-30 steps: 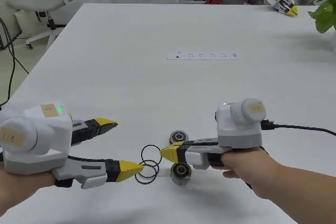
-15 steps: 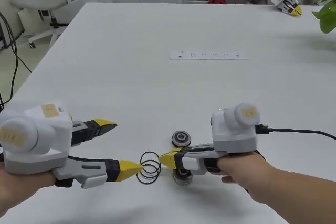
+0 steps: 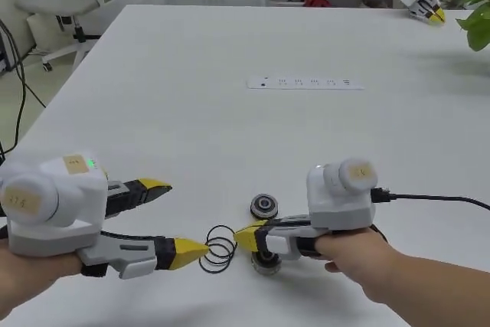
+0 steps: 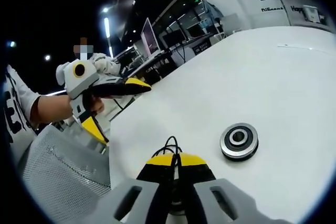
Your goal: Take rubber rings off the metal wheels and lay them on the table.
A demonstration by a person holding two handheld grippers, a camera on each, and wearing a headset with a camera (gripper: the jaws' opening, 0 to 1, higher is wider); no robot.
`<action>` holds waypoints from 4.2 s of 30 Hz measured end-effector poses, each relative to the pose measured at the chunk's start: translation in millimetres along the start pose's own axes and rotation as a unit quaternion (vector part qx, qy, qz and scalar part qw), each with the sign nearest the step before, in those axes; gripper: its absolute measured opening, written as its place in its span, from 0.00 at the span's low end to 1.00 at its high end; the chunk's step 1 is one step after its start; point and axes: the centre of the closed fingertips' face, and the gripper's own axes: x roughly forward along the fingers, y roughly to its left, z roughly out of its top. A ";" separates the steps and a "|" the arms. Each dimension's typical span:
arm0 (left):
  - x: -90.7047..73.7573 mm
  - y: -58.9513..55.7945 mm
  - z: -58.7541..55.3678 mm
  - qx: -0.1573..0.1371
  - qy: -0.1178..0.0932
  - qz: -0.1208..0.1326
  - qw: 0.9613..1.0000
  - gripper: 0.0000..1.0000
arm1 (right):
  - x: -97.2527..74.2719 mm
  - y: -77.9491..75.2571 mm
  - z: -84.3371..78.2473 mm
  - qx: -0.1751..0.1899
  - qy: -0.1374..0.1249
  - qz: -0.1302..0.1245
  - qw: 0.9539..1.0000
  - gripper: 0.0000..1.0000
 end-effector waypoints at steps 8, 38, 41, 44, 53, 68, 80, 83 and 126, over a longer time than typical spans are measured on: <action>1.6 -1.1 -1.8 -0.001 0.005 -0.002 1.000 0.68 | -0.3 -2.0 0.3 -0.015 0.001 -0.006 1.000 0.04; 21.2 15.0 26.6 0.005 -0.011 -0.008 1.000 0.66 | -33.3 -18.2 38.9 -0.050 -0.055 -0.022 0.997 0.15; 26.2 17.7 30.7 0.006 -0.013 -0.009 1.000 0.66 | -38.0 -24.4 40.3 -0.050 -0.058 -0.028 0.997 0.15; 32.5 18.9 30.4 0.011 -0.008 -0.012 1.000 0.65 | -42.5 -31.0 41.8 -0.049 -0.060 -0.035 0.996 0.16; 51.1 20.7 25.3 0.009 0.004 -0.021 1.000 0.64 | -54.8 -52.8 41.0 -0.058 -0.059 -0.058 0.995 0.16; 78.4 19.7 20.1 -0.002 0.011 -0.032 0.999 0.62 | -53.3 -66.0 21.2 -0.100 -0.027 -0.066 0.992 0.21; 99.3 10.1 15.7 -0.012 0.019 -0.049 0.999 0.51 | -43.5 -68.3 10.9 -0.131 -0.006 -0.063 0.989 0.19; 105.6 5.6 14.8 -0.010 0.022 -0.056 0.998 0.49 | -40.4 -68.7 9.1 -0.135 -0.005 -0.063 0.989 0.18; 133.2 -0.8 3.5 0.000 0.053 -0.032 0.998 0.14 | -32.3 -64.7 9.5 -0.154 -0.009 -0.065 0.986 0.17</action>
